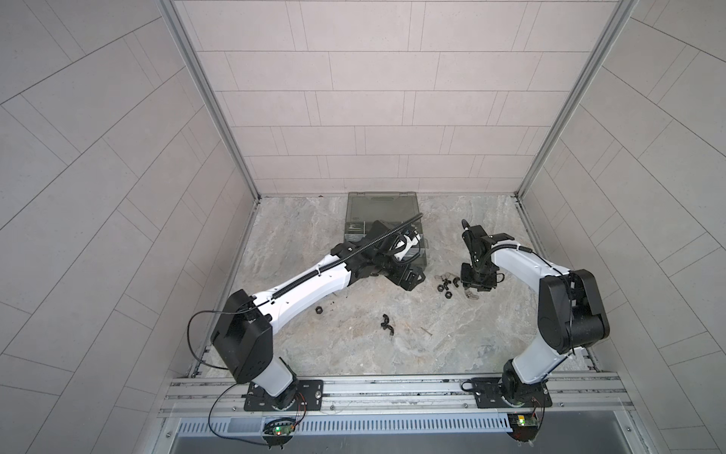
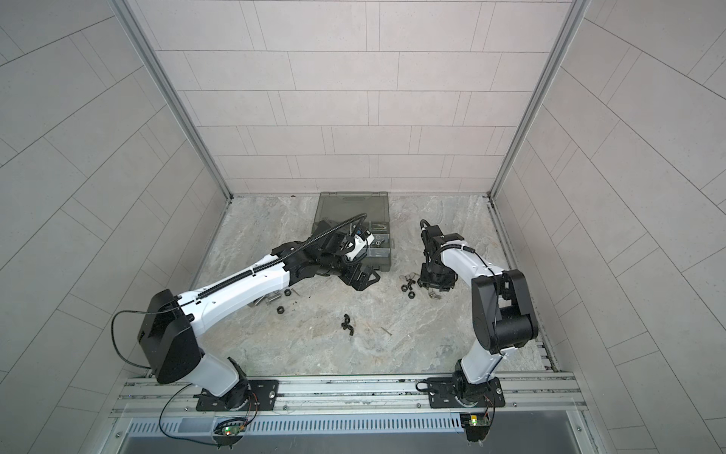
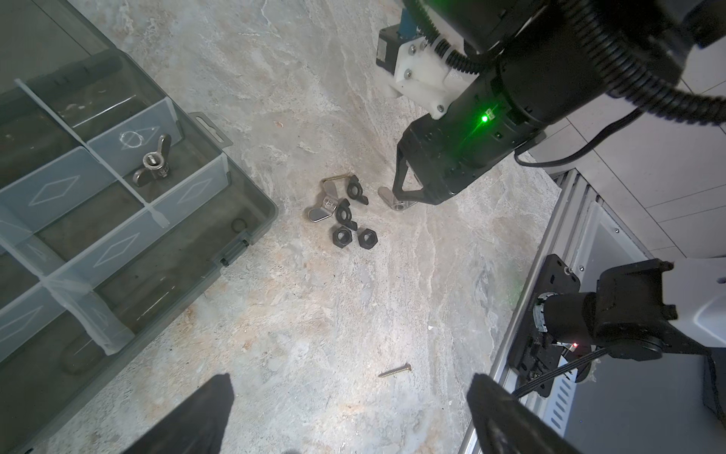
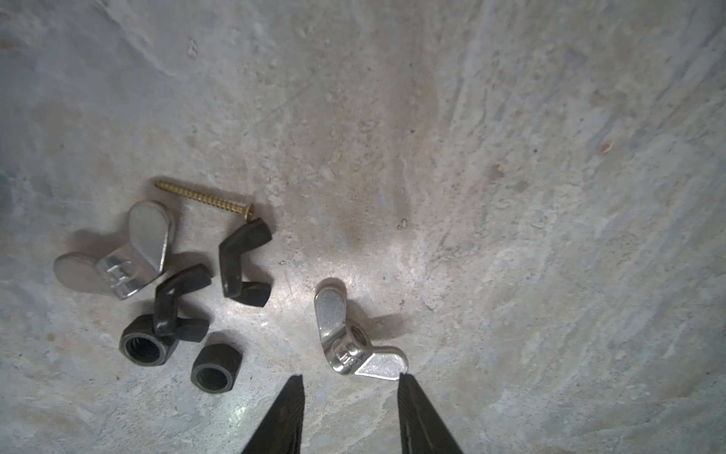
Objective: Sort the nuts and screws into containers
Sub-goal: 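Move the right gripper back to the parts and grasp another silver wing nut, then lift the second silver wing nut with the right gripper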
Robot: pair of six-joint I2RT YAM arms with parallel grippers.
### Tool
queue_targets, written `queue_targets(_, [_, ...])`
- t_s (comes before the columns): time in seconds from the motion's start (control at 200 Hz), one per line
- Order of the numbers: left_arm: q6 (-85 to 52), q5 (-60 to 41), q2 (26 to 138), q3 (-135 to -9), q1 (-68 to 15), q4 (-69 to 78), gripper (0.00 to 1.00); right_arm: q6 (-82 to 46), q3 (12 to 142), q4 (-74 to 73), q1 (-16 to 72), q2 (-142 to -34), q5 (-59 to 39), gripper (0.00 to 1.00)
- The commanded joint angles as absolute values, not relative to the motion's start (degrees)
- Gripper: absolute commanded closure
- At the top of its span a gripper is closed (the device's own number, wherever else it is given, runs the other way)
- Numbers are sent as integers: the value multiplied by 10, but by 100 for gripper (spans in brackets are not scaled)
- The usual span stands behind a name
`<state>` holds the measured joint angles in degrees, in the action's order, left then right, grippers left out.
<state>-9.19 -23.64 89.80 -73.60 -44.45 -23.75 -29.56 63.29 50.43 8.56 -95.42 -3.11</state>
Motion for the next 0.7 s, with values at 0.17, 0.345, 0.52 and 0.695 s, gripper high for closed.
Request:
queue_targets(0.17, [-90,-205,887,-728,-448,-232,0,-281,626,498,83,-980,-27,58])
queue_targets(0.345, [-79,-196,884,-721,-448,-223,0,-280,621,493,83,-991,-29,58])
queue_targets(0.52, [-76,-198,889,-722,-448,-221,0,-279,615,490,83,-1001,-35,58])
queue_targets(0.695, [-71,-197,889,-722,-448,-222,0,-279,612,487,83,-1003,-42,58])
